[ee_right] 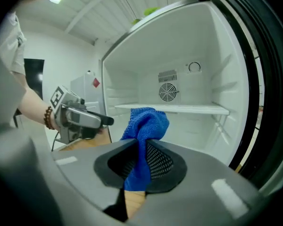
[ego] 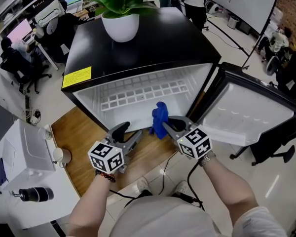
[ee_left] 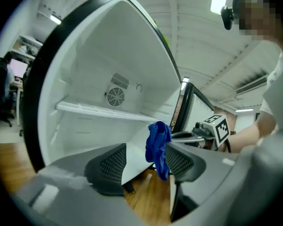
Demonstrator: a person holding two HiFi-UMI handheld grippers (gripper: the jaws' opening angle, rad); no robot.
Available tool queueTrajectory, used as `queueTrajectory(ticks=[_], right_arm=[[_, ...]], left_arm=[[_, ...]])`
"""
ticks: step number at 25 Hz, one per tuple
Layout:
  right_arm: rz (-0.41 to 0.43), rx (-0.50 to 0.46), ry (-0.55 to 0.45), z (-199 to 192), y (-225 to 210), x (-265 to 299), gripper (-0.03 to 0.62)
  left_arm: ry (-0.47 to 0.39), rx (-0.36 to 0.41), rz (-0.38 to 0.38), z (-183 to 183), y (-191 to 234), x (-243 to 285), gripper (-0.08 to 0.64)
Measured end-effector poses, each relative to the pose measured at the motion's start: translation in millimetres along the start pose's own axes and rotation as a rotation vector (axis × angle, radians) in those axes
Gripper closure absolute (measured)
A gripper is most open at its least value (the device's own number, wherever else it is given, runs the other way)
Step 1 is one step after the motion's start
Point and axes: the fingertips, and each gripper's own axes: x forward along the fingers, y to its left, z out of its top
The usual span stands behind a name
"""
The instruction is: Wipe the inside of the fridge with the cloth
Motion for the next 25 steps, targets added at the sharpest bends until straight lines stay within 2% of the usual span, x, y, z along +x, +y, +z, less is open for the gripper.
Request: queueTrajectory(ticks=[4, 7, 12, 14, 16, 19, 22, 25], right_arm=[[0.125, -0.008, -0.037, 17.3, 24.7, -18.3, 0.543], [0.206, -0.004, -0.048, 25.0, 39.1, -30.1, 0.545], [0.324, -0.007, -0.037, 27.8, 57.1, -45.2, 0.545], [0.365, 0.003, -0.028, 27.1, 62.6, -50.0, 0.545], [0.379, 0.012, -0.022, 26.2, 63.1, -53.5, 0.545], [0.376, 0.020, -0.024, 26.2, 59.3, -57.0, 0.543], [0.360, 0.019, -0.023, 26.2, 55.1, -58.6, 0.543], [0.300, 0.011, -0.014, 23.5, 46.6, -56.2, 0.537]], left_arm=[[0.010, -0.002, -0.162, 5.6, -30.6, 15.3, 0.237], [0.024, 0.007, -0.279, 7.7, -55.2, 21.0, 0.224], [0.059, 0.022, -0.427, 7.5, -88.7, 22.9, 0.225], [0.080, 0.035, -0.467, 6.5, -99.4, 23.2, 0.256], [0.096, 0.044, -0.496, 5.1, -106.4, 23.7, 0.294], [0.094, 0.037, -0.510, 6.0, -111.1, 24.7, 0.410], [0.091, 0.044, -0.503, 7.0, -112.4, 28.4, 0.457], [0.090, 0.074, -0.469, 6.6, -108.8, 35.9, 0.477]])
